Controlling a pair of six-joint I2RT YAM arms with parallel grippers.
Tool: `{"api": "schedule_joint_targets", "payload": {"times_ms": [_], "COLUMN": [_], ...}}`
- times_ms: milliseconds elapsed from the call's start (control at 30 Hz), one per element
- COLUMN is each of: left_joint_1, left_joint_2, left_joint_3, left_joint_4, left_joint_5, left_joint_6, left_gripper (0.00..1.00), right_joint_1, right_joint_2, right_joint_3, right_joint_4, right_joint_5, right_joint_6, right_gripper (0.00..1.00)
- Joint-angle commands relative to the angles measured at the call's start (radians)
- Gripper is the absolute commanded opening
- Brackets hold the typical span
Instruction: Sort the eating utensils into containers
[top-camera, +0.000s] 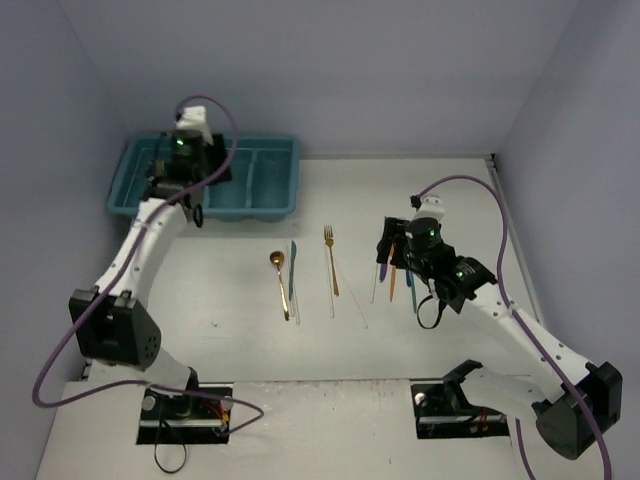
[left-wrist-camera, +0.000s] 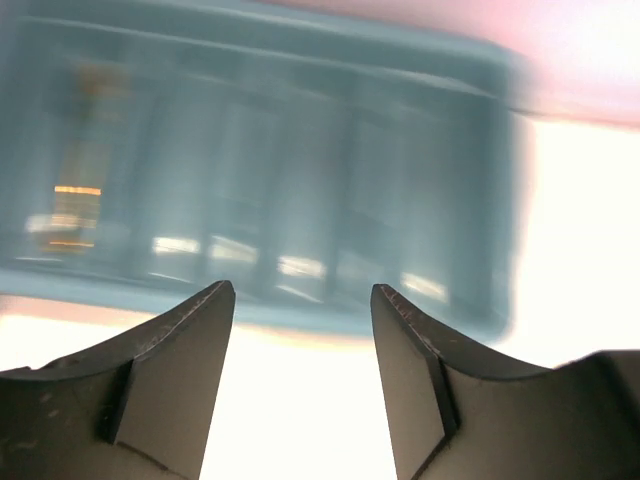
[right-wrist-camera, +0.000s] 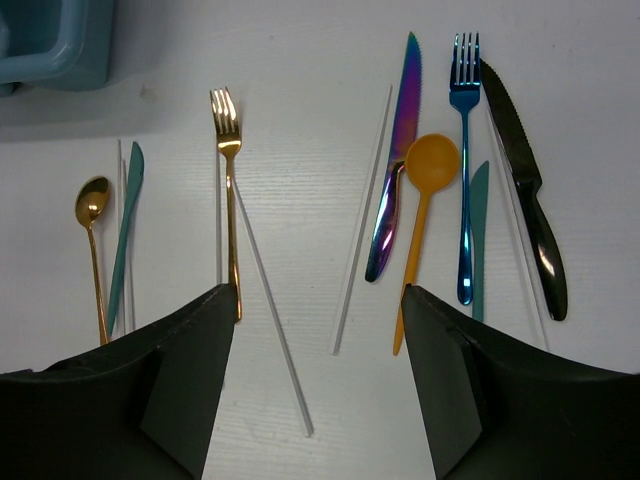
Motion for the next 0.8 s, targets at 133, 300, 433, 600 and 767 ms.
{"api": "schedule_joint_targets", "payload": {"times_ms": [133, 300, 433, 600, 767], "left_joint_1": [-0.368, -0.486, -0.535, -0.573, -0.586], "left_joint_2": [0.030, 0.185, 0.290, 0.379, 0.428], "left_joint_3": [-0.080, -0.010, 0.043, 0.080, 0.092], "left_joint_4": [-0.065, -0.081, -0.081, -0.080, -0.080], "left_joint_5": [-0.142, -0.128, -0.111, -0.096, -0.088], "left_joint_6": [-0.265, -0.311, -0.323, -0.344, -0.354], "left_gripper": [0.51, 0.49, 0.44, 0.36, 0.30], "right_joint_1": [-0.011, -0.012, -0.013, -0.017, -0.020], "right_joint_2": [-0.051, -0.088, -0.121, -0.138, -0.138], "right_joint_3": [-0.023, -0.061, -0.093, -0.116, -0.122], "right_joint_4": [0.029, 0.025, 0.020, 0.015, 0.011], "right_joint_5": [0.077, 0.076, 0.077, 0.073, 0.076], "right_joint_6": [-0.011, 0.002, 0.017, 0.023, 0.018], "right_gripper": [0.61, 0.62, 0.62, 0.63, 0.63]}}
